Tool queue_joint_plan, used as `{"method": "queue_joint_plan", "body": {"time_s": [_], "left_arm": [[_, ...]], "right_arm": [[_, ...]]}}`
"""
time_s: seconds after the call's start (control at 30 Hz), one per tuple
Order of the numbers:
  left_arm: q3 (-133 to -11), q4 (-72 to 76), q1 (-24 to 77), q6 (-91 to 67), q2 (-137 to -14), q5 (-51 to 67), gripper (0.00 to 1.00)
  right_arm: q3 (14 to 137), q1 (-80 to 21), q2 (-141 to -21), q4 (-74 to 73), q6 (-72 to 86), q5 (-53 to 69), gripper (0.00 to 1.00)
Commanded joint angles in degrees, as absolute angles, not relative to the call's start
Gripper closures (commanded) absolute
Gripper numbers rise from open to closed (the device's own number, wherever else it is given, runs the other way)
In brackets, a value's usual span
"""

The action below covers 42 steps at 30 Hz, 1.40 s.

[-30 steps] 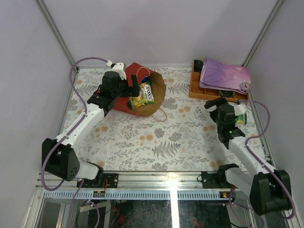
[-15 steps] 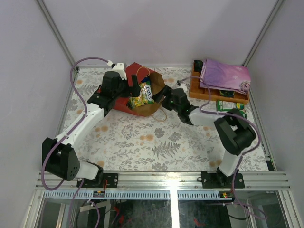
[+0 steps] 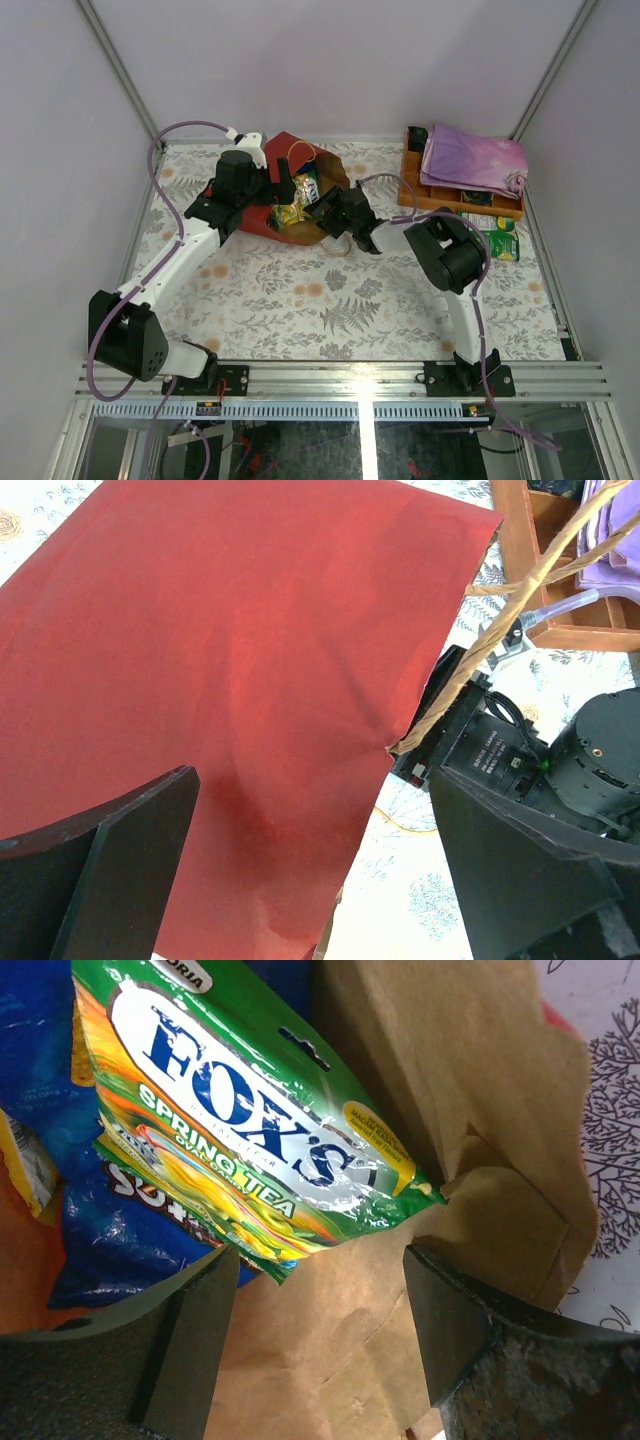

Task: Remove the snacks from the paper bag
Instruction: Take out the snack from the paper bag.

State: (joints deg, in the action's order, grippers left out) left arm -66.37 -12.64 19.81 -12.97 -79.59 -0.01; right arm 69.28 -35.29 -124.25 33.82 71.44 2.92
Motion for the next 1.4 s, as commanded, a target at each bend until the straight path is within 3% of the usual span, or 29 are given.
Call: {"method": "queue_joint_plan", "body": {"time_s": [0.0,0.4,0.57,0.6,0.73,0.8,1.17,1.37], "left_arm": [[-66.7,-12.2,19.4,-12.1,-79.1,-0.4,0.00],[-67.0,-12.3,19.4,-12.0,-79.4,-0.5,0.00],[-67.1,-12.4,19.4,-11.9,-79.8,-0.3,0.00],[-67.3,-12.5,19.4,-12.0,-79.9,-0.3,0.00],[-67.4,-12.7,19.4,-12.0,-80.0,-0.3,0.00],[-67.4,-12.9,19.5,-11.9,-80.0,-0.6,0.00],[-67.6,-13.2,19.4,-11.7,-80.3,-1.5,0.00],[-67.7,-13.9,19.5,-11.6,-80.0,-3.5,0.00]], "right_arm": [[72.2,-35.2,-125.5,34.5,75.4,2.3,0.27],[75.6,-36.0,-130.9,33.5,81.4,-2.6,0.32],[76.7,-36.5,-131.7,34.7,82.3,-4.5,0.41],[76.8,-36.5,-131.8,35.1,82.3,-4.9,0.45],[77.3,-36.5,-132.2,38.0,82.4,-5.5,0.84],[77.8,-36.5,-131.8,38.0,81.6,-5.7,0.98],[68.4,-36.6,-120.2,41.0,74.1,-2.7,1.00],[47.2,-36.8,-103.6,41.1,68.4,1.6,1.00]]}}
